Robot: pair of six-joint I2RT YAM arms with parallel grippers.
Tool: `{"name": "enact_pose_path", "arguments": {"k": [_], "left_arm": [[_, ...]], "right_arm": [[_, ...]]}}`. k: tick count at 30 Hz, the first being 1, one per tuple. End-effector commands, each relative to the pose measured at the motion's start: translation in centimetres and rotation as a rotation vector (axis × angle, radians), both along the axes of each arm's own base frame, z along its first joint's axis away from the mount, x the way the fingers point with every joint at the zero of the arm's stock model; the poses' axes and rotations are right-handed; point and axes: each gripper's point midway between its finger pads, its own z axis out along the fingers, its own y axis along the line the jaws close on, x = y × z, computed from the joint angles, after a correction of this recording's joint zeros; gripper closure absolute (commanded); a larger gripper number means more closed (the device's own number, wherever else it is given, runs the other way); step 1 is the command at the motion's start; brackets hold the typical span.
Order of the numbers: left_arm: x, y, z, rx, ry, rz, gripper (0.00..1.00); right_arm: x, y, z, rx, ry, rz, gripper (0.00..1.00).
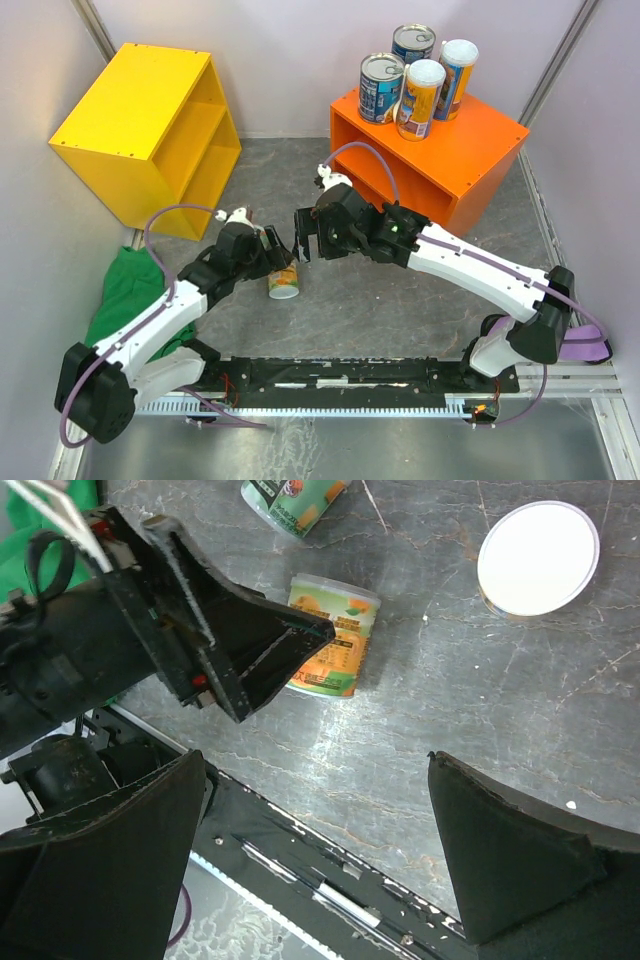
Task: Place and organize the canned foods onto the counter
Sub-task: Move the canned food to the center of the board, then adjust the canned food at the center of the board.
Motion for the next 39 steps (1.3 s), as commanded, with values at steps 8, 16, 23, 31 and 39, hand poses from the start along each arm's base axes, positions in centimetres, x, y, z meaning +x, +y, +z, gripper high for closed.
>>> {"name": "enact_pose_path", "arguments": {"k": [8, 16, 23, 31, 39], "left_arm": [[-1.2, 1.7, 5.2, -0.082, -0.083, 0.111, 0.08], [-2.4, 4.1, 7.6, -0.092, -0.149, 0.207, 0.11], [-3.3, 5.3, 8.2, -0.088, -0.169, 0.243, 0.12], [-4.4, 5.8, 8.6, -0.130, -0.184, 0.257, 0.12], [-5.1, 5.8, 9.1, -0.172, -0.206, 0.252, 0.13]], "right_arm": [[0.7, 1.7, 1.0, 0.053, -0.006, -0.019, 0.00], [1.2, 3.3, -1.4, 0.002, 0.041, -0.002, 0.00], [2.0, 5.6, -4.8, -0.073, 0.100, 0.031, 0.00], [2.6, 6.4, -9.7, -0.215, 0.165, 0.052, 0.01], [3.0, 6.3, -13.8, -0.321, 0.203, 0.052, 0.01]]}}
